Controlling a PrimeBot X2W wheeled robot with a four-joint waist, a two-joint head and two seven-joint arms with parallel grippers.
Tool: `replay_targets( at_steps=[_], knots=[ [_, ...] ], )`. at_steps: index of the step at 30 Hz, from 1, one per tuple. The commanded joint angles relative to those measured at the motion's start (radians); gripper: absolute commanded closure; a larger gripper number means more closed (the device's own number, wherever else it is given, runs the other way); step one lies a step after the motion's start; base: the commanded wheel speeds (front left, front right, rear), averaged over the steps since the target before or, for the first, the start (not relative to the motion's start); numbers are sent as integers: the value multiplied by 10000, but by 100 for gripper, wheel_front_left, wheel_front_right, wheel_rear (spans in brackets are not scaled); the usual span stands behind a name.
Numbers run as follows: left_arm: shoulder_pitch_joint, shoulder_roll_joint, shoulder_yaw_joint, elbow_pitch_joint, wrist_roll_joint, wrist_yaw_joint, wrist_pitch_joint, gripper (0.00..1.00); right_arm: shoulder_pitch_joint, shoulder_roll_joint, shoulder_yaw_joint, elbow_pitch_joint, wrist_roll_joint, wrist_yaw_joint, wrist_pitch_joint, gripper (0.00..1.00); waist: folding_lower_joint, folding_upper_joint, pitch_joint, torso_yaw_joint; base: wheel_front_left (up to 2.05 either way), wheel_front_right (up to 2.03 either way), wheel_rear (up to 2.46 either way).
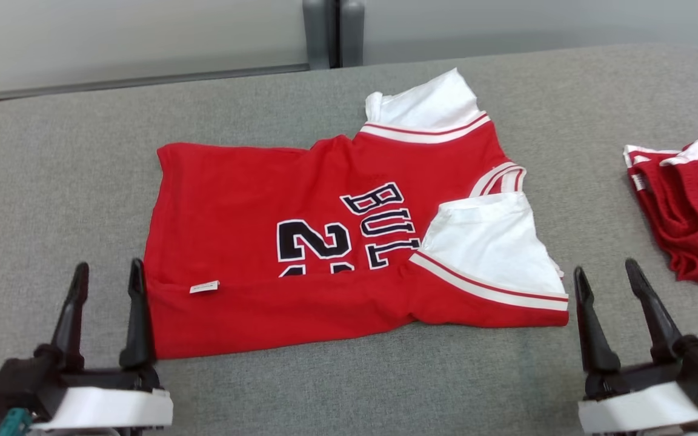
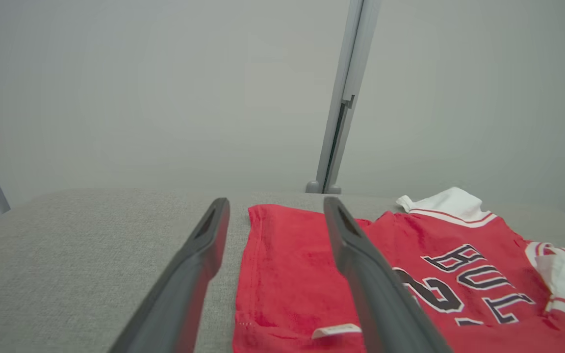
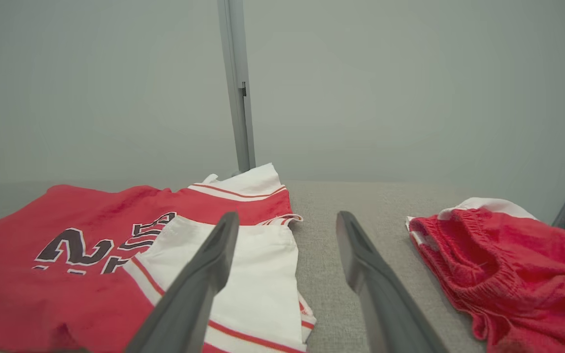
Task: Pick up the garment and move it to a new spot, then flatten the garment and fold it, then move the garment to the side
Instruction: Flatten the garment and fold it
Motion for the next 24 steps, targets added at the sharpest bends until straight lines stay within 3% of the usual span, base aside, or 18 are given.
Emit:
replay_targets(
  at_steps=[1,16,24],
  knots=[
    [224,-14,20,83,151,9,-34,0,292,2,-70,-91,55,-5,94,0,0,-1,-259,-113,0,0,0],
    [412,-60,-25,962,222,-388,58,0,631,2,-83,-300,357,-5,412,0,0,-1,-241,-154,0,0,0],
    [0,-360,-202,2845,-597,-935,526,0,-26,-202,-13,1650,573,-5,603,0,0,-1,528,143,0,0,0]
  ],
)
